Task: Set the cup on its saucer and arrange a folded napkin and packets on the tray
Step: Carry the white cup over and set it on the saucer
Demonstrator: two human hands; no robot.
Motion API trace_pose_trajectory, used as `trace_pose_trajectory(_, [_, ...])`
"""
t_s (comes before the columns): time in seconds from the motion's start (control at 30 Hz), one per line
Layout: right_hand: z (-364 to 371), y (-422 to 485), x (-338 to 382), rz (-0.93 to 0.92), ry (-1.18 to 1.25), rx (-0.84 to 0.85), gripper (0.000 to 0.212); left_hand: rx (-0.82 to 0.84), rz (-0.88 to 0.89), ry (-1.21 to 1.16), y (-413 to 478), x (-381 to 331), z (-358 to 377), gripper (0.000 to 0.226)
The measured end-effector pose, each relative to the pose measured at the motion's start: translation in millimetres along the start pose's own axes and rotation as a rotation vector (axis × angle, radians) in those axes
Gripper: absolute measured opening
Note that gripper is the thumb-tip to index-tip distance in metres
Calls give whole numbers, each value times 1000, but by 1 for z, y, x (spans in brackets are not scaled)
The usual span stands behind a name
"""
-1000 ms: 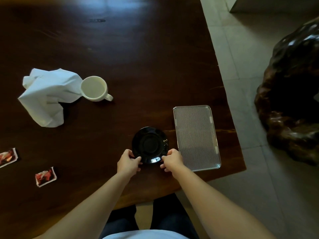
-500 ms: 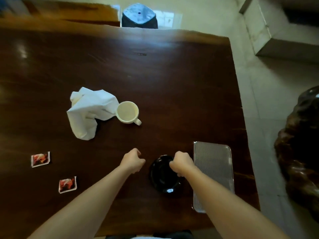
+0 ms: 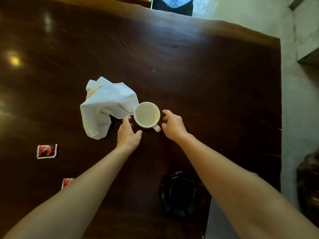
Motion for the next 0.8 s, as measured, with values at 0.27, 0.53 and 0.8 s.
trace_pose_trajectory(0.27, [15, 26, 5, 10, 60, 81, 106, 54, 72, -9, 19, -9, 7, 92])
trace_pose_trajectory(0.53, [34, 12, 15, -4, 131, 129, 108, 94, 136, 5, 27, -15, 0, 98])
trace_pose_trajectory(0.8, [28, -25, 7, -42, 218, 39, 70, 154, 196, 0, -3, -18, -5, 97])
Point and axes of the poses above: each hand's wrist, its own y-axis towards the middle knuckle, its own z-axis out of the palm, x = y × z, the point moved 4 cm from there along y, towards the middle knuckle, and after that the axes turned 7 degrees about y, right-handed, at the moved point
